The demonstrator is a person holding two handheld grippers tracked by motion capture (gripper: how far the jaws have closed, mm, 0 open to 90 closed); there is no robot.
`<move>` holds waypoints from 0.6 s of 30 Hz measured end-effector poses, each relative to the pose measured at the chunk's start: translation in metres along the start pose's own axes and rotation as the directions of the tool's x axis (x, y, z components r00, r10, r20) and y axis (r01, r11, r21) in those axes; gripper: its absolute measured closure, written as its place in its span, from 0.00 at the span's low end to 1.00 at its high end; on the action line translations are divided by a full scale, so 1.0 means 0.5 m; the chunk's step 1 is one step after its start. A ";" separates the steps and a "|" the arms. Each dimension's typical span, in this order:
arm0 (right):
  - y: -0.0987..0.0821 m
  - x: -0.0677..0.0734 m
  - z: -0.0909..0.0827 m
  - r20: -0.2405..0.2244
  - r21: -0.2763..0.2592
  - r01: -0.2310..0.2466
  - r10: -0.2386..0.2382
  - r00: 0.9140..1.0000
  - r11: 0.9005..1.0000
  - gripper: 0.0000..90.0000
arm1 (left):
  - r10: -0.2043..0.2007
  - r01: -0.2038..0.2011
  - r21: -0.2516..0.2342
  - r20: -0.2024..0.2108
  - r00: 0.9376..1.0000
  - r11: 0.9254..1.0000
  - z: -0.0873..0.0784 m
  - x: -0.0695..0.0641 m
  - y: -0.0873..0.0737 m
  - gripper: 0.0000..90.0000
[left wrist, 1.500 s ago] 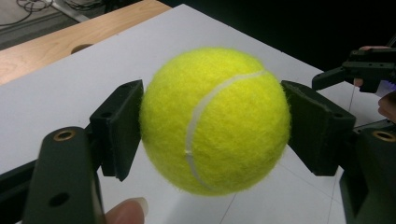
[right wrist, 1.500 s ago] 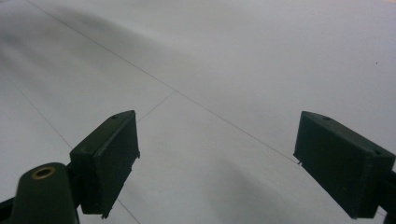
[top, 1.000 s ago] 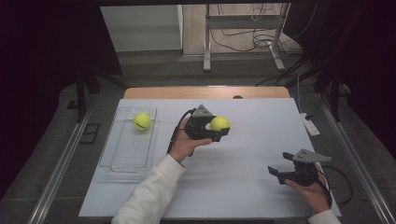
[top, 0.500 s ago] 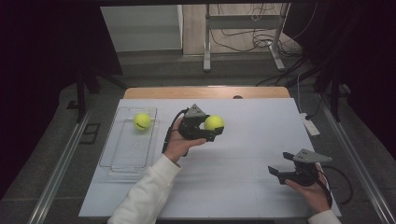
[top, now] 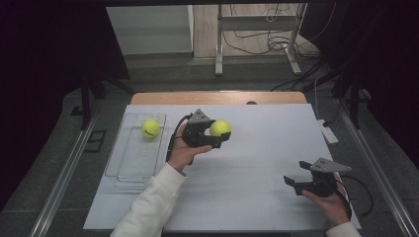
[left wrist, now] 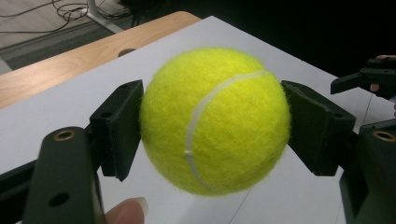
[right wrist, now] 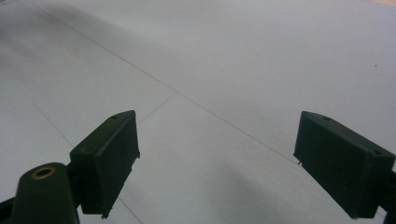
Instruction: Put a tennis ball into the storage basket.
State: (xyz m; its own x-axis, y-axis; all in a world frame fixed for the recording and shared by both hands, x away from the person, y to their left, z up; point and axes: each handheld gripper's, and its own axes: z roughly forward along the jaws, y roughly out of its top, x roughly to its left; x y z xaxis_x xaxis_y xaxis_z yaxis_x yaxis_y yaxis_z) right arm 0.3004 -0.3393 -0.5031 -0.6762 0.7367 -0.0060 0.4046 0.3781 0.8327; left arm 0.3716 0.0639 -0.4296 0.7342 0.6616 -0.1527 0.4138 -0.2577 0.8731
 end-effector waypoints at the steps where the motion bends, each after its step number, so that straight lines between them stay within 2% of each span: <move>1: 0.000 0.000 0.000 0.000 0.000 -0.001 0.001 1.000 1.000 0.16 | 0.000 0.000 0.000 -0.001 1.000 1.000 -0.001 0.001 0.000 0.30; 18: 0.000 -0.001 0.001 -0.002 0.000 0.000 0.000 1.000 1.000 0.16 | -0.018 0.017 -0.016 -0.022 1.000 1.000 -0.024 0.017 -0.001 0.30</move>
State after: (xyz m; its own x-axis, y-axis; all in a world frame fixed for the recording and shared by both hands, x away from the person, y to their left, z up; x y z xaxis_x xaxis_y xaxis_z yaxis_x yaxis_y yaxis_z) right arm 0.3008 -0.3395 -0.5034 -0.6776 0.7354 -0.0045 0.4049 0.3781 0.8325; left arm 0.3711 0.0783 -0.4259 0.7150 0.6811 -0.1579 0.4174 -0.2347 0.8779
